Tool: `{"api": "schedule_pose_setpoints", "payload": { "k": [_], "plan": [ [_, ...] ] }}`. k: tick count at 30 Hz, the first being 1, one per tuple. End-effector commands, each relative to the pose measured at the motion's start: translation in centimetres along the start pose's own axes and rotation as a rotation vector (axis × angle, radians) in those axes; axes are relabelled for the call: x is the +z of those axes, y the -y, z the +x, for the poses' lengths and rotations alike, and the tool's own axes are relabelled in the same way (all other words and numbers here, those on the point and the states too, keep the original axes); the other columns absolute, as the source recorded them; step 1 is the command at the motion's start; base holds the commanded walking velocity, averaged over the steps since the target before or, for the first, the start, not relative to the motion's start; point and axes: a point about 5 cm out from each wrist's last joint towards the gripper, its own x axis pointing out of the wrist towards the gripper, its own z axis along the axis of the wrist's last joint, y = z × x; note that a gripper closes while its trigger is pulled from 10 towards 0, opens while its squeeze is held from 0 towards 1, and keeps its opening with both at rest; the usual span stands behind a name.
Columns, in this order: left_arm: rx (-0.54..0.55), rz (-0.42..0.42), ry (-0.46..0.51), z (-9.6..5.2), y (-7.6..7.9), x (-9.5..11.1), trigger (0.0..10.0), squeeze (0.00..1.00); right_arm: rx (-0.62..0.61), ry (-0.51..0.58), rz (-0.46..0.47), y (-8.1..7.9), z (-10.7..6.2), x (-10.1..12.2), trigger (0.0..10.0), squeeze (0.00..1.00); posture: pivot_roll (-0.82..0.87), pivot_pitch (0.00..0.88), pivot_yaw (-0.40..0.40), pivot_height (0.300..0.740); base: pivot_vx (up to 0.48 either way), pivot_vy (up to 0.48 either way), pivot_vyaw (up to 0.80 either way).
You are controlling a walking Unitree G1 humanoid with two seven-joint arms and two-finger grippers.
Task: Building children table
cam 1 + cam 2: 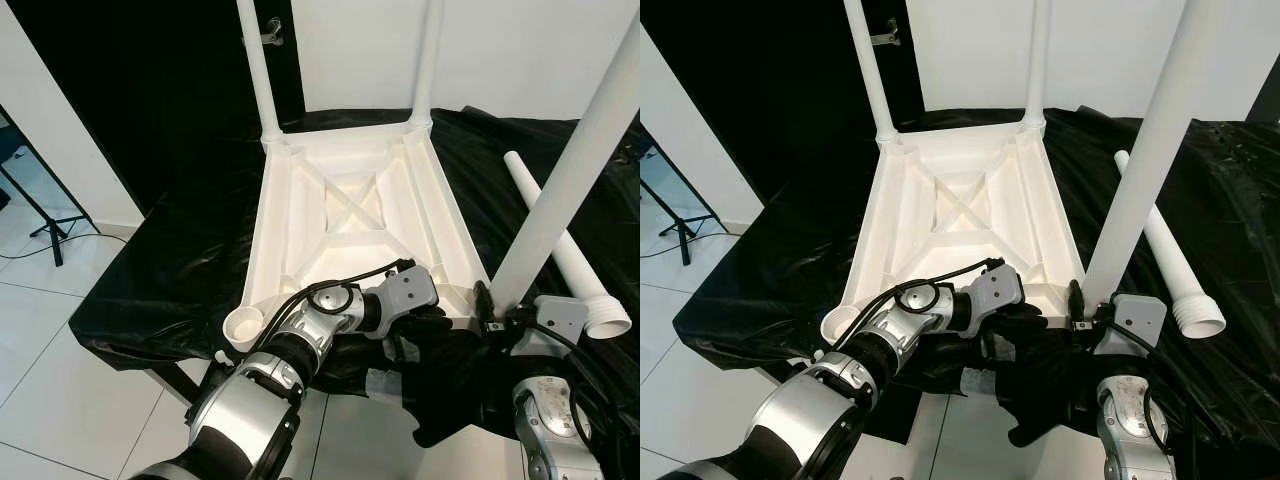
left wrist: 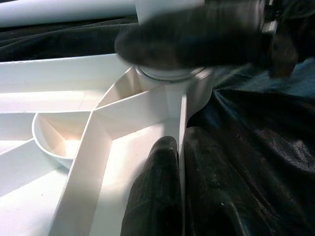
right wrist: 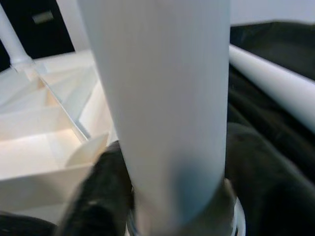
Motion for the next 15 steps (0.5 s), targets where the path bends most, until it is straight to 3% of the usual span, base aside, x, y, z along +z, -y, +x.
{"api": "schedule_pose_setpoints", "payload": {
  "k": [1,4,5,13,15],
  "plan": [
    [0.072,-0.147,-0.138,-0.4,1.6,-4.3,10.0,0.0,0.01,-0.021,-0.001,-0.4,0.1,-0.3,10.0,1.0,0.04,0.0,0.059,0.74,0.0,0.0,0.0],
    [0.071,-0.148,-0.14,-0.5,1.6,-4.4,10.0,0.0,0.019,-0.021,-0.022,-0.2,0.3,-0.2,10.0,1.0,0.04,0.0,0.06,0.74,0.0,0.0,0.0],
    [0.07,-0.148,-0.14,-0.5,1.7,-4.4,10.0,0.0,0.049,-0.019,-0.042,-0.1,0.4,-0.1,10.0,0.0,0.03,0.0,0.062,0.74,0.0,0.0,0.0],
    [0.052,-0.145,-0.136,-0.1,2.0,-4.2,10.0,0.0,0.413,0.008,-0.229,0.4,0.7,0.9,10.0,0.0,0.02,0.0,0.072,0.74,0.0,0.0,0.0],
    [0.057,-0.149,-0.137,-0.2,1.9,-4.3,10.0,0.0,0.494,-0.037,-0.24,1.3,0.7,1.1,10.0,0.0,0.03,0.0,0.066,0.74,0.0,0.0,0.0]
  ]
}}
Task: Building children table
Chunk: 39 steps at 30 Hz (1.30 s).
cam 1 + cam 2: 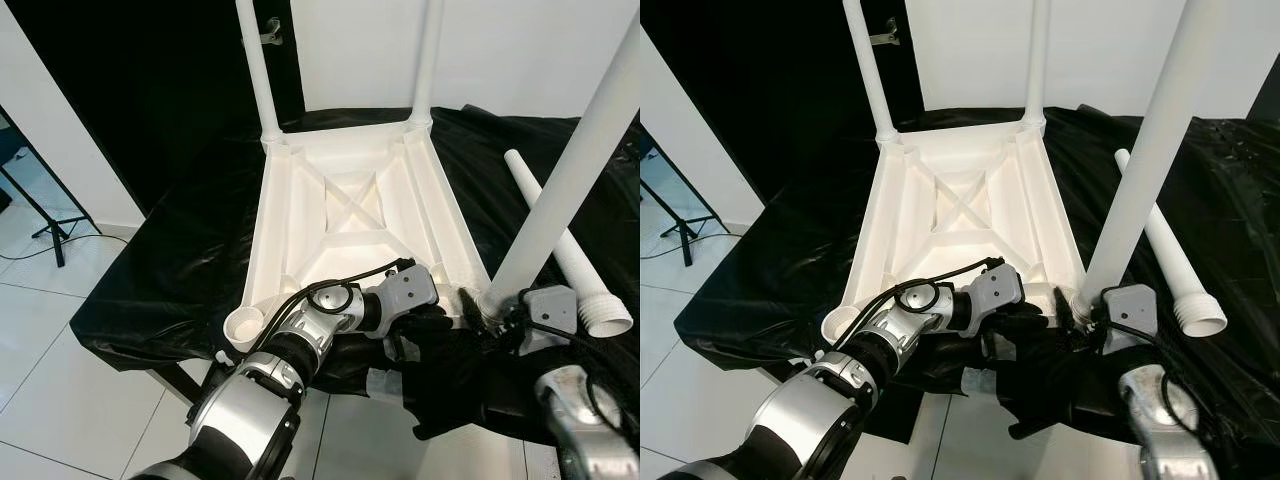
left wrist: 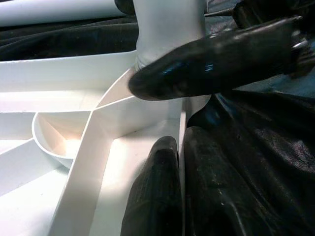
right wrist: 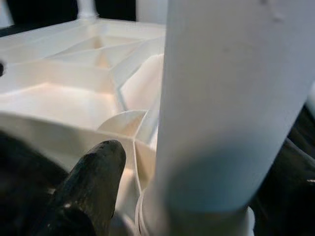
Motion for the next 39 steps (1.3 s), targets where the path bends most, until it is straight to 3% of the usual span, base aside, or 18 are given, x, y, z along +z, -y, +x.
{"api": "schedule_pose_setpoints", "payload": {
  "k": [1,8,9,14,17,18,20,23,28,29,36,37,39],
  "plan": [
    [0.063,-0.146,-0.139,-0.4,1.7,-4.3,10.0,0.0,0.098,-0.006,0.01,-0.3,0.0,0.2,10.0,0.0,0.03,0.0,0.066,0.74,0.0,0.0,0.0],
    [0.068,-0.154,-0.147,-0.7,1.8,-4.8,10.0,0.0,0.164,-0.059,0.01,0.2,-0.5,-0.5,10.0,0.0,0.04,0.0,0.062,0.74,0.0,0.0,0.0],
    [0.069,-0.155,-0.148,-0.8,1.8,-4.8,10.0,0.0,0.168,-0.046,0.033,0.5,-0.5,-0.4,0.0,0.0,0.04,0.0,0.063,0.74,0.0,0.0,0.0],
    [0.069,-0.154,-0.147,-0.7,1.8,-4.7,10.0,0.0,0.162,-0.036,0.066,0.8,-0.4,-0.4,0.0,0.0,0.04,0.0,0.063,0.74,0.0,0.0,0.0],
    [0.069,-0.152,-0.145,-0.6,1.7,-4.6,10.0,0.0,0.133,-0.035,0.135,1.0,-0.4,-0.6,0.0,0.0,0.04,0.0,0.067,0.74,0.0,0.0,0.0],
    [0.07,-0.149,-0.144,-0.6,1.6,-4.5,10.0,0.0,0.048,-0.024,0.248,0.9,-0.3,-0.9,0.0,0.0,0.03,0.0,0.068,0.74,0.0,0.0,0.0],
    [0.071,-0.148,-0.145,-0.6,1.6,-4.4,10.0,0.0,-0.001,-0.012,0.299,0.6,-0.2,-1.0,0.0,0.0,0.03,0.0,0.069,0.74,0.0,0.0,0.0],
    [0.072,-0.146,-0.147,-0.6,1.5,-4.4,10.0,0.0,-0.198,0.033,0.39,-0.9,0.0,-1.0,0.0,0.0,0.04,0.0,0.066,0.74,0.0,0.0,0.0],
    [0.077,-0.144,-0.148,-0.7,1.4,-4.4,10.0,0.0,-0.329,0.113,0.475,-2.2,0.1,-0.3,0.0,0.0,0.05,0.0,0.063,0.74,0.0,0.0,0.0],
    [0.078,-0.144,-0.147,-0.7,1.3,-4.3,10.0,0.0,-0.329,0.134,0.473,-2.8,0.4,0.2,0.0,0.0,0.05,0.0,0.064,0.74,0.0,0.0,0.0],
    [0.078,-0.141,-0.152,-0.8,1.3,-4.4,10.0,0.0,-0.339,0.117,0.4,-2.9,0.9,0.4,0.0,0.0,0.04,0.0,0.067,0.74,0.0,0.0,0.0],
    [0.078,-0.142,-0.152,-0.8,1.2,-4.4,10.0,0.0,-0.338,0.089,0.391,-3.1,1.0,0.1,7.1,0.0,0.04,0.0,0.069,0.74,0.0,0.0,0.0],
    [0.079,-0.142,-0.151,-0.8,1.2,-4.4,10.0,0.0,-0.34,0.07,0.388,-3.2,1.0,-0.1,7.1,0.0,0.04,0.0,0.069,0.74,0.0,0.0,0.0]
  ]
}}
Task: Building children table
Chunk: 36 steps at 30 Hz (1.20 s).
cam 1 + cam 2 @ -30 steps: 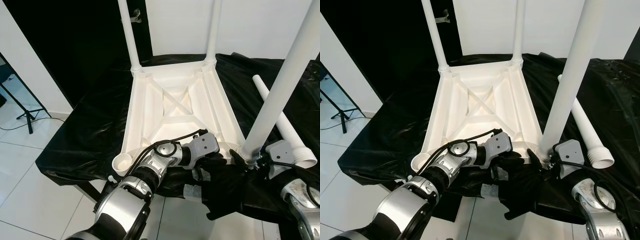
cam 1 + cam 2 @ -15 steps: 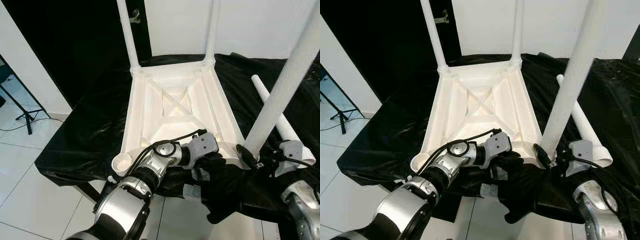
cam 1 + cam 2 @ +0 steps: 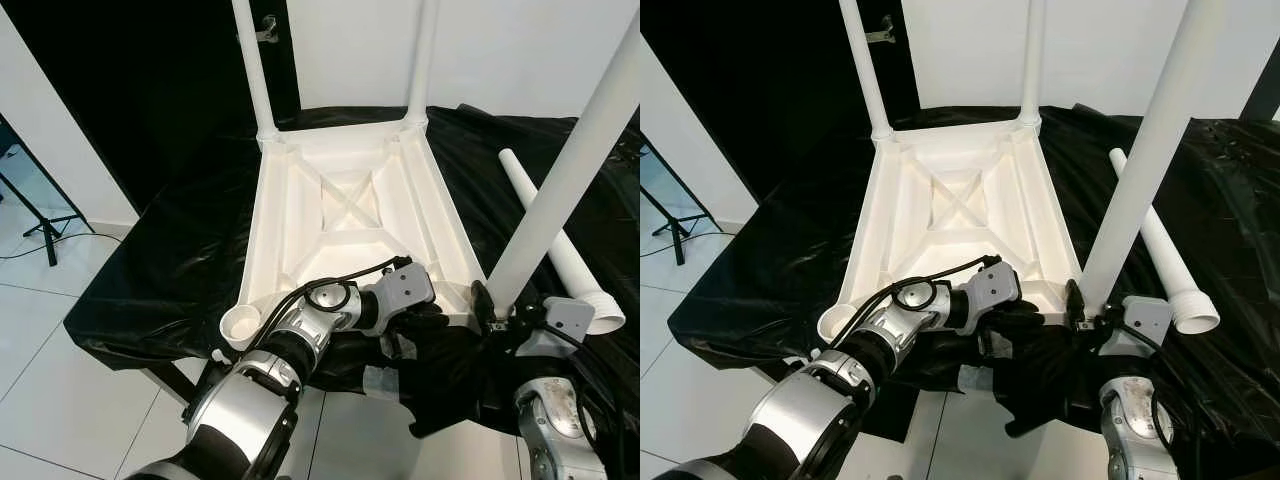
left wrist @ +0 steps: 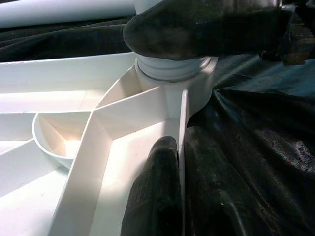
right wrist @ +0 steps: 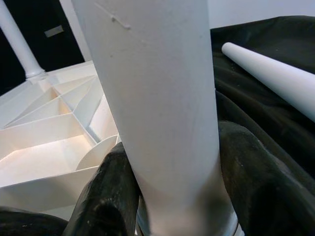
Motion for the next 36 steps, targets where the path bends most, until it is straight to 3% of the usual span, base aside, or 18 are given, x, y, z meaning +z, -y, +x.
{"api": "schedule_pose_setpoints", "payload": {
  "k": [1,4,5,13,14,17,19,20,21,22,23,24,31,32,34,35,36],
  "plan": [
    [0.062,-0.145,-0.139,-0.2,1.7,-4.2,10.0,0.0,0.026,-0.036,0.066,-1.1,0.6,-0.5,10.0,1.0,0.04,0.0,0.071,0.74,0.0,0.0,0.0],
    [0.06,-0.144,-0.139,-0.2,1.7,-4.2,10.0,0.0,0.037,-0.034,0.069,-1.0,0.7,-0.4,10.0,1.0,0.04,0.0,0.071,0.74,0.0,0.0,0.0],
    [0.06,-0.144,-0.139,-0.2,1.7,-4.2,10.0,0.0,0.026,-0.028,-0.003,-0.6,0.8,-0.2,10.0,0.0,0.04,0.0,0.067,0.74,0.0,0.0,0.0],
    [0.051,-0.162,-0.125,-0.1,1.8,-4.1,10.0,0.0,-0.038,-0.042,-0.114,1.6,-0.2,0.0,10.0,0.0,0.02,0.0,0.07,0.74,0.0,0.0,0.0],
    [0.044,-0.172,-0.119,-0.1,1.9,-4.1,10.0,1.0,-0.042,-0.047,-0.124,1.8,-0.4,0.0,10.0,0.0,0.02,0.0,0.071,0.74,0.0,0.0,0.0],
    [0.064,-0.183,-0.087,-0.1,1.7,-3.8,10.0,1.0,-0.046,-0.048,-0.136,1.9,-0.7,0.0,10.0,0.0,0.01,0.0,0.075,0.74,0.0,0.0,0.0],
    [0.121,-0.186,-0.01,0.1,1.0,-2.7,10.0,1.0,-0.085,-0.061,-0.144,2.5,-1.6,0.3,10.0,0.0,0.0,0.0,0.077,0.74,0.0,0.0,0.0],
    [0.155,-0.196,0.063,0.2,0.6,-1.8,10.0,0.8,-0.119,-0.073,-0.144,2.9,-2.3,0.4,10.0,0.0,-0.01,0.0,0.083,0.74,0.0,0.0,0.0],
    [0.173,-0.202,0.109,0.2,0.3,-1.2,10.0,0.8,-0.142,-0.081,-0.143,3.1,-2.7,0.4,10.0,0.0,-0.01,0.0,0.083,0.74,0.0,0.0,0.0],
    [0.173,-0.213,0.151,0.2,0.2,-0.7,10.0,0.24,-0.156,-0.096,-0.139,3.3,-3.1,0.3,10.0,0.0,-0.02,0.0,0.087,0.74,0.0,0.0,0.0],
    [0.173,-0.213,0.151,0.2,0.2,-0.7,10.0,0.24,-0.156,-0.096,-0.139,3.3,-3.1,0.3,10.0,0.0,-0.02,0.0,0.087,0.74,0.0,0.0,0.0],
    [0.169,-0.219,0.173,0.2,0.2,-0.5,10.0,0.0,-0.163,-0.105,-0.137,3.3,-3.3,0.2,10.0,0.0,-0.02,0.0,0.088,0.74,0.0,0.0,0.0],
    [0.118,-0.221,0.146,0.6,1.2,-1.1,10.0,0.0,-0.166,-0.116,-0.125,3.6,-4.3,0.6,10.0,0.0,-0.04,0.0,0.096,0.74,0.0,0.0,0.0],
    [0.119,-0.225,0.15,0.6,1.3,-1.2,10.0,0.0,-0.163,-0.122,-0.122,3.7,-4.6,0.7,8.0,0.0,-0.04,0.0,0.094,0.74,0.0,0.0,0.0],
    [0.125,-0.238,0.172,0.6,1.2,-1.1,10.0,0.0,-0.148,-0.134,-0.116,3.8,-5.1,0.8,1.4,0.0,-0.04,0.0,0.092,0.74,0.0,0.0,0.0],
    [0.128,-0.243,0.183,0.5,1.1,-1.0,10.0,0.0,-0.136,-0.138,-0.111,3.7,-5.3,0.8,0.0,0.0,-0.04,0.0,0.092,0.74,0.0,0.0,0.0],
    [0.133,-0.251,0.196,0.4,1.0,-0.9,10.0,0.0,-0.122,-0.141,-0.105,3.5,-5.4,0.8,0.0,0.0,-0.04,0.0,0.089,0.74,0.0,0.0,0.0]
  ]
}}
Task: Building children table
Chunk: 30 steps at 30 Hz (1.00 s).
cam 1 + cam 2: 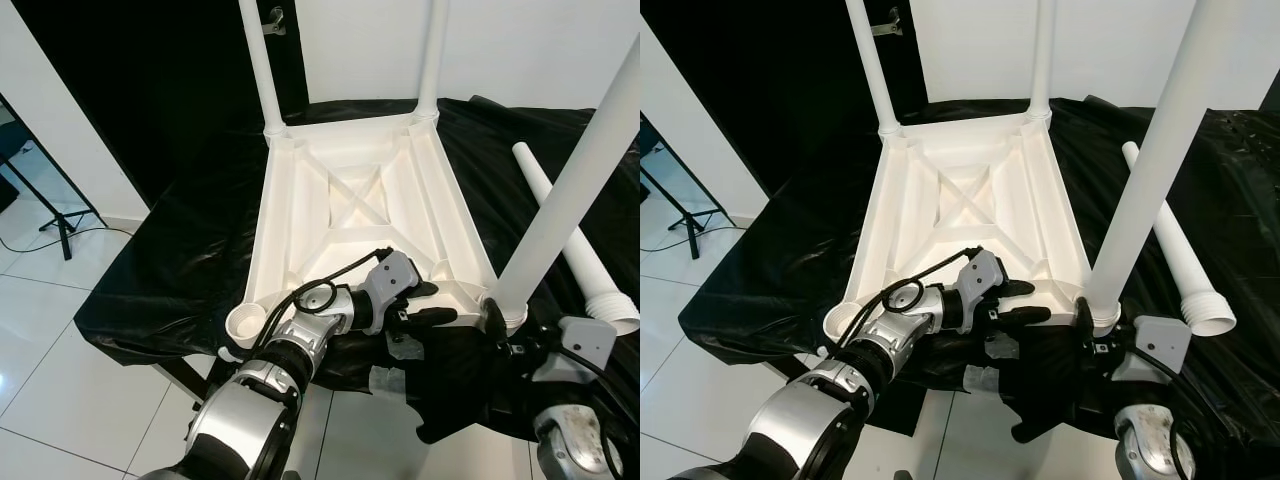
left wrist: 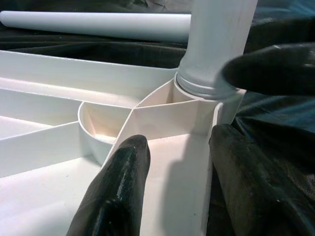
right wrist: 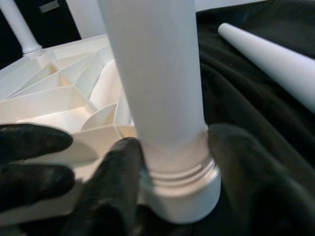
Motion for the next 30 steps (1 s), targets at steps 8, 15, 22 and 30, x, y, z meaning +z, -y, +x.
{"api": "schedule_pose_setpoints", "payload": {
  "k": [8,15,22,30],
  "plan": [
    [0.08,-0.165,0.05,-0.3,0.3,-1.2,10.0,0.0,0.005,-0.117,0.028,0.8,-1.1,-1.3,0.0,0.0,-0.03,0.0,0.083,0.74,0.0,0.0,0.0],
    [0.103,-0.185,0.075,-1.0,-0.6,-0.8,10.0,0.0,0.096,-0.198,0.069,-0.3,-1.5,-2.6,1.2,0.0,-0.02,0.0,0.08,0.74,0.0,0.0,0.0],
    [0.146,-0.109,-0.078,-1.9,-1.4,-1.9,10.0,0.0,0.209,-0.233,0.023,-0.5,0.9,-3.6,10.0,0.0,0.0,0.0,0.074,0.74,0.0,0.0,0.0],
    [0.142,-0.09,-0.288,-2.7,-1.1,-4.2,10.0,0.0,0.275,-0.203,-0.054,0.4,5.5,-2.9,10.0,0.0,0.04,0.0,0.059,0.74,0.0,0.0,0.0]
  ]
}}
